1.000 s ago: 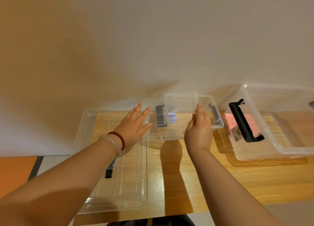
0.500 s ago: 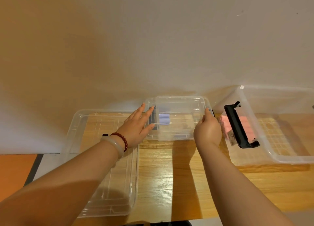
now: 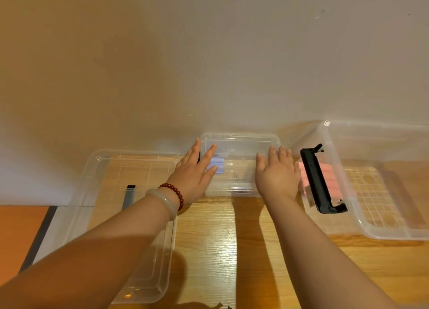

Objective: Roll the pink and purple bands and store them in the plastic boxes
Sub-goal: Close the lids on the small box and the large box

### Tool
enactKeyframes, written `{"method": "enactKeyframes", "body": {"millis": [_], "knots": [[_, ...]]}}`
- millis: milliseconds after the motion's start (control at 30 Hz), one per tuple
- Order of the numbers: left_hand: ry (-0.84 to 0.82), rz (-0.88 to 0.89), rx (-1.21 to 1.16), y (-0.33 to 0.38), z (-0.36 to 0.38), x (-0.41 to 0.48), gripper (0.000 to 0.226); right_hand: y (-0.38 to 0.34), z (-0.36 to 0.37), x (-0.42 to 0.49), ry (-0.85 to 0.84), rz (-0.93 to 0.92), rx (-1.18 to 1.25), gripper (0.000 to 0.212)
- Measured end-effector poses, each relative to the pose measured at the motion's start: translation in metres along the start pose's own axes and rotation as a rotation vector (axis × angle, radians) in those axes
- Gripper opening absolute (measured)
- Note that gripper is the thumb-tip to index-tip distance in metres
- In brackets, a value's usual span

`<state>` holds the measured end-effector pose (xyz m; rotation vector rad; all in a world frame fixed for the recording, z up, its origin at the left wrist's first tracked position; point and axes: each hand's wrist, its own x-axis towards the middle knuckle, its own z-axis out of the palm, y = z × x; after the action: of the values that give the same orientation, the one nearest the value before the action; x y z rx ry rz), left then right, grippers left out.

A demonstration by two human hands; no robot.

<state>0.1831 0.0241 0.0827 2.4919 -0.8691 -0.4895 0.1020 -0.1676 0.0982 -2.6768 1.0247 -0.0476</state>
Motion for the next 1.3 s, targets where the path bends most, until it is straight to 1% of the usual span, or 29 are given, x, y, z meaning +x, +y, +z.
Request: {"method": "enactKeyframes", "body": {"millis": [100,200,467,700,767,833,933,1000,1100,1167,1300], "knots": [[0.011,-0.015,0.008,0.002,0.002,0.004,0.055,0.002,-0.001,0.003,-0.101,-0.041,-0.070,0.073],[0.006,-0.002,0.045,0.002,0.004,0.007,0.055,0.004,0.000,0.005,-0.134,-0.069,-0.090,0.079],[0.018,-0.011,0.060,-0.001,0.005,0.010,0.052,0.003,0.001,0.007,-0.155,-0.080,-0.116,0.083],[0.010,-0.014,0.023,-0.003,0.006,0.009,0.053,0.001,0.000,0.005,-0.165,-0.065,-0.174,0.080],[0.032,-0.033,-0.045,-0.008,0.004,0.005,0.056,-0.003,-0.001,0.000,-0.113,-0.070,-0.203,0.078],[0.080,-0.096,-0.146,-0.017,0.002,0.001,0.058,-0.015,-0.003,-0.007,-0.066,-0.150,-0.190,0.074],[0.080,-0.167,-0.225,-0.028,0.004,-0.005,0.058,-0.046,0.003,-0.017,-0.119,-0.326,-0.099,0.064],[0.059,-0.181,-0.290,-0.033,0.007,-0.007,0.058,-0.065,0.012,-0.020,-0.149,-0.386,-0.071,0.060],[0.030,-0.207,-0.438,-0.035,0.011,-0.007,0.059,-0.078,0.025,-0.021,-0.199,-0.402,-0.094,0.058],[0.013,-0.190,-0.508,-0.033,0.013,-0.008,0.059,-0.080,0.030,-0.023,-0.235,-0.397,-0.123,0.059],[0.065,-0.169,-0.577,-0.030,0.016,-0.010,0.058,-0.081,0.033,-0.024,-0.227,-0.400,-0.149,0.057]]}}
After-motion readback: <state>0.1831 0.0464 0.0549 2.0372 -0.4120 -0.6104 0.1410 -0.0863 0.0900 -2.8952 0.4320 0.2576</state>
